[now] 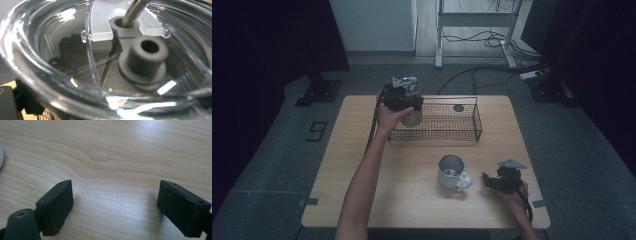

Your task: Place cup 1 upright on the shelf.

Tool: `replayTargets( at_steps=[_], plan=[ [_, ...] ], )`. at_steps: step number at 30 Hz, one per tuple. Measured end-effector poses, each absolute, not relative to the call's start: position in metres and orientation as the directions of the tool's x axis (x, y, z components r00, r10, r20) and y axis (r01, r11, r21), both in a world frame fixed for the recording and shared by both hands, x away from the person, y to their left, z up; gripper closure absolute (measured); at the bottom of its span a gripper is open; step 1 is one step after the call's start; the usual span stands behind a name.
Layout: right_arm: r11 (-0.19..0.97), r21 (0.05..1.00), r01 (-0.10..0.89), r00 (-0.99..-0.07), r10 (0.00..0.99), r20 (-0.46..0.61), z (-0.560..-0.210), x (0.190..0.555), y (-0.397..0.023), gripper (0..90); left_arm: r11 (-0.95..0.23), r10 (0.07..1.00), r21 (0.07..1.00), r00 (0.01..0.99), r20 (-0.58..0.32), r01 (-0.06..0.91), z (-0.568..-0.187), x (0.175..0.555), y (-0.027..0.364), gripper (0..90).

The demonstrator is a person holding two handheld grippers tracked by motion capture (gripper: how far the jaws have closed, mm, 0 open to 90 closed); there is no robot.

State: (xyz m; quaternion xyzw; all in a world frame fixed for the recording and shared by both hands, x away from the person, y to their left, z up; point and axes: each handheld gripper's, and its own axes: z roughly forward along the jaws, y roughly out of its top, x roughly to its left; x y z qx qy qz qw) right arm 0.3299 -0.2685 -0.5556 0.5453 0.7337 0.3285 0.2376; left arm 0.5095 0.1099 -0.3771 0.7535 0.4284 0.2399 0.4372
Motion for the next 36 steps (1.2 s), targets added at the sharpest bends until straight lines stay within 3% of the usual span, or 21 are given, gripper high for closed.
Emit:
replayTargets(
  at_steps=[36],
  plan=[
    [0.189,0.741,0.644,-0.293,0.956,0.011,-0.556,0.33,-0.268,13.2,-0.248,0.877,0.831,0.479,-0.026,0.498,-0.414,0.533,0.106,3.8]
  ],
)
